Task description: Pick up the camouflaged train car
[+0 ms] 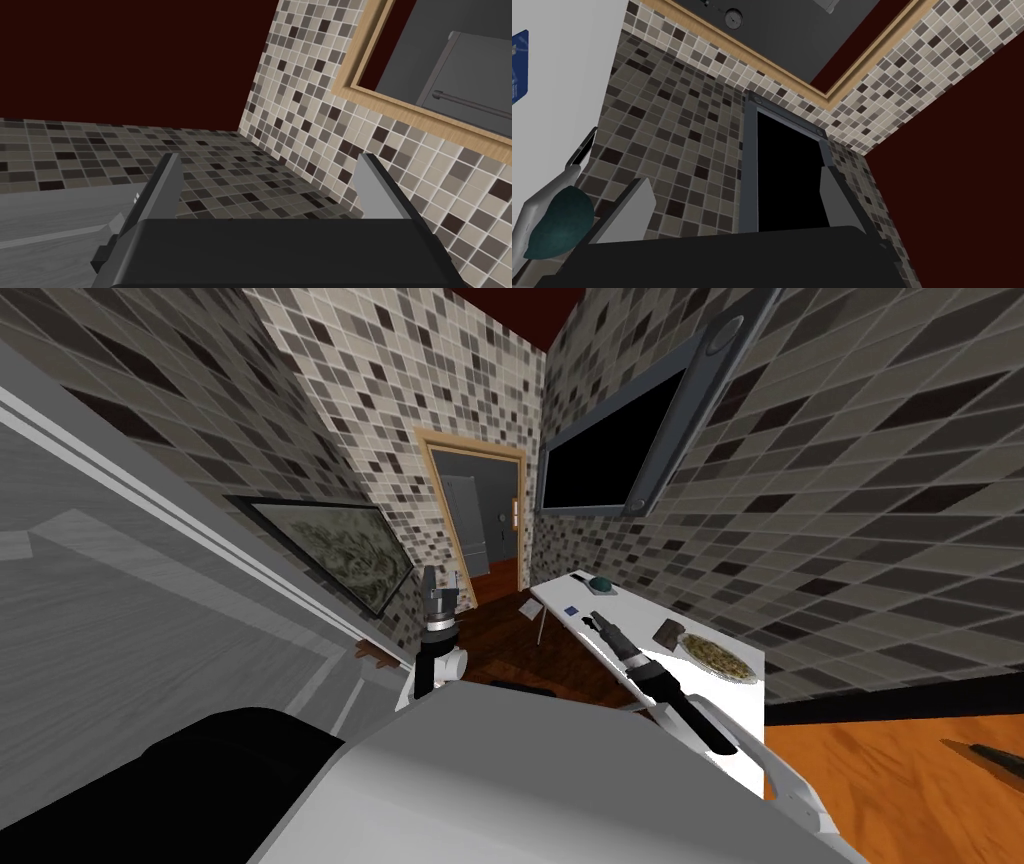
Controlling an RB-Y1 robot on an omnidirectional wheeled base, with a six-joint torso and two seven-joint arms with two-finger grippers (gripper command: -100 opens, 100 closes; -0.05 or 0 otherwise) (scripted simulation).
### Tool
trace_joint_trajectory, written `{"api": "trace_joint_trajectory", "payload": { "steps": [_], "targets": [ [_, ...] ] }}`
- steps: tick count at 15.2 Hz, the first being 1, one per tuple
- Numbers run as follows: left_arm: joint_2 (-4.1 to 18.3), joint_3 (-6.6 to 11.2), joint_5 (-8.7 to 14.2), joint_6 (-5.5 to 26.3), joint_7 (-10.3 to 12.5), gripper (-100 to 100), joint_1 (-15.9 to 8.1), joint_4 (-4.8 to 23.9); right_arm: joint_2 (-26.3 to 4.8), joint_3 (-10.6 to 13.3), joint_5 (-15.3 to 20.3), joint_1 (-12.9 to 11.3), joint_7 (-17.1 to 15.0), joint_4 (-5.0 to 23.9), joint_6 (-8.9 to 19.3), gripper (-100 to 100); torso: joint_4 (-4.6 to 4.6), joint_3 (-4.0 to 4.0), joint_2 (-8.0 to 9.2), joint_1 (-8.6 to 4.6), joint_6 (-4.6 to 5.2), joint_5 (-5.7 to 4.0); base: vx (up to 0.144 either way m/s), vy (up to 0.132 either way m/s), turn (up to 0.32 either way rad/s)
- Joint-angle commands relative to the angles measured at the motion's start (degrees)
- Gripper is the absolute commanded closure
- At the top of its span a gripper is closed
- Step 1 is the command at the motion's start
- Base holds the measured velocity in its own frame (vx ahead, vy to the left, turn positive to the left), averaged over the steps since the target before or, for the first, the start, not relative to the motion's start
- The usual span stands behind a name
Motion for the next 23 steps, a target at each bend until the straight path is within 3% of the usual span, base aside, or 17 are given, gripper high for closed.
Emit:
{"api": "trace_joint_trajectory", "payload": {
  "steps": [1,5,6,8,9,11,12,14,15,17,18,20,21,23],
  "targets": [
    [0.0,0.00,0.0,0.0,0.0,0,0.0,0.0,-2.9,0.3,0.0,0.2,-0.1,0.8,-0.1,-100,0.00,0.00,0.00,0.00,0.00,0.00,0.049,0.022,0.166],
    [0.0,0.00,0.0,0.0,0.0,0,0.0,0.0,-6.5,0.9,0.1,0.2,-0.2,2.6,-0.4,-100,0.00,0.00,0.00,0.01,0.01,0.01,0.041,0.013,0.108],
    [0.0,0.00,0.0,0.0,0.0,0,0.0,0.0,-8.3,1.4,0.2,0.3,-0.3,4.3,-0.7,-100,0.00,0.01,0.02,-0.01,0.04,0.01,0.044,0.009,0.149],
    [0.0,0.00,0.0,0.0,0.0,0,0.0,0.0,-9.9,1.4,0.2,0.3,-0.3,4.3,-0.7,-100,0.00,0.00,0.00,-0.02,0.01,0.01,0.043,0.007,0.122],
    [0.0,0.00,0.0,0.0,0.0,0,0.0,0.0,-11.8,2.0,0.4,0.4,-0.5,6.1,-1.1,-100,0.00,0.01,0.01,-0.03,0.03,0.00,0.042,0.015,0.157],
    [0.0,0.00,0.0,0.0,0.0,0,0.0,0.0,-13.3,2.0,0.4,0.4,-0.5,6.1,-1.1,-100,0.00,-0.01,-0.01,0.00,0.00,0.01,0.043,0.011,0.119],
    [0.0,0.00,0.0,0.0,0.0,0,0.0,0.0,-15.2,2.6,0.6,0.5,-0.6,7.8,-1.4,-100,0.00,0.00,0.01,-0.01,0.04,0.01,0.040,0.016,0.151],
    [0.0,0.00,0.0,0.0,0.0,0,0.0,0.0,-16.7,2.6,0.6,0.5,-0.6,7.8,-1.4,-100,0.00,0.00,0.01,0.01,0.01,0.01,0.040,0.009,0.123],
    [0.0,0.00,0.0,0.0,0.0,0,0.0,0.0,-18.6,3.2,0.9,0.7,-0.8,9.5,-1.8,-100,0.01,0.01,0.02,-0.01,0.04,0.01,0.042,0.005,0.168],
    [0.0,0.00,0.0,0.0,0.0,0,0.0,0.0,-20.0,3.2,0.9,0.7,-0.8,9.5,-1.8,-100,0.00,0.00,0.00,-0.02,0.01,0.01,0.037,0.005,0.122],
    [0.0,0.01,0.0,0.0,0.0,0,0.0,0.0,-21.9,3.9,1.2,1.0,-1.0,11.3,-2.2,-100,0.01,0.02,0.03,-0.01,0.04,0.00,0.037,0.013,0.144],
    [0.0,0.00,0.0,0.0,0.0,0,0.0,0.0,-23.3,3.9,1.2,1.0,-1.0,11.3,-2.2,-100,0.01,0.01,0.02,0.02,0.01,0.02,0.037,0.009,0.129],
    [0.0,0.01,0.0,0.0,0.0,0,0.0,0.0,-25.3,4.6,1.7,1.2,-1.3,13.0,-2.6,-100,0.01,0.02,0.04,0.01,0.04,0.01,0.032,0.008,0.147],
    [0.0,0.00,0.0,0.0,0.0,0,0.0,0.0,-26.4,4.6,1.7,1.2,-1.3,13.0,-2.6,-100,0.01,0.02,0.04,0.01,0.01,0.02,0.031,0.007,0.123]
  ]
}}
